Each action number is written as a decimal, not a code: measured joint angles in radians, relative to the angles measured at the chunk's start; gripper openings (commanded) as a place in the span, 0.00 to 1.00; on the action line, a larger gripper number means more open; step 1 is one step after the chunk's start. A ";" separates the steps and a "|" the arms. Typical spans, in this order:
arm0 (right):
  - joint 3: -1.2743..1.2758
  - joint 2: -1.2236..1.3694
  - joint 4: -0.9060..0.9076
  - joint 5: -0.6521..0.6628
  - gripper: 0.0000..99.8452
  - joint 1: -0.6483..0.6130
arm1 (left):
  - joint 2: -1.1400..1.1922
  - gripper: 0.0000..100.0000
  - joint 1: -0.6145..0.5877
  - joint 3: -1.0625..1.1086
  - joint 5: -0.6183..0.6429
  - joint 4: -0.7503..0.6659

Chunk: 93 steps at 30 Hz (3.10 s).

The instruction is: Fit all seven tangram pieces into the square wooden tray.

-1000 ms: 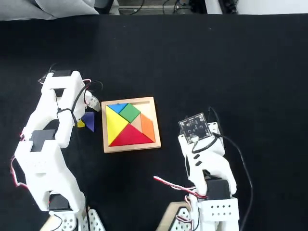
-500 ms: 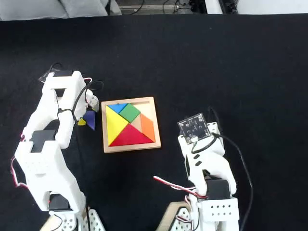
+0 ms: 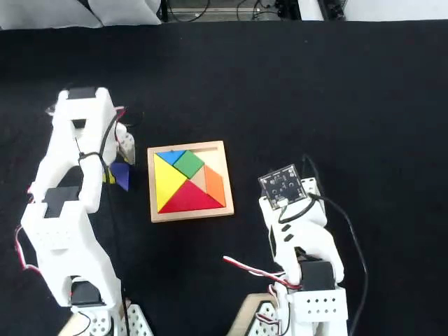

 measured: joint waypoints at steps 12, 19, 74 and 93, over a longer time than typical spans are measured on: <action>0.000 0.000 -0.015 0.000 0.24 0.046 | 0.002 0.16 0.215 -0.305 0.008 0.226; 0.000 0.000 -0.106 -0.166 0.24 0.232 | -0.014 0.16 0.373 -0.311 0.040 0.216; 0.000 0.000 -0.152 -0.298 0.24 0.354 | 0.275 0.35 0.542 -0.612 0.204 -0.127; 0.000 0.000 -0.152 -0.298 0.24 0.354 | 0.440 0.35 0.612 -0.637 0.014 -0.344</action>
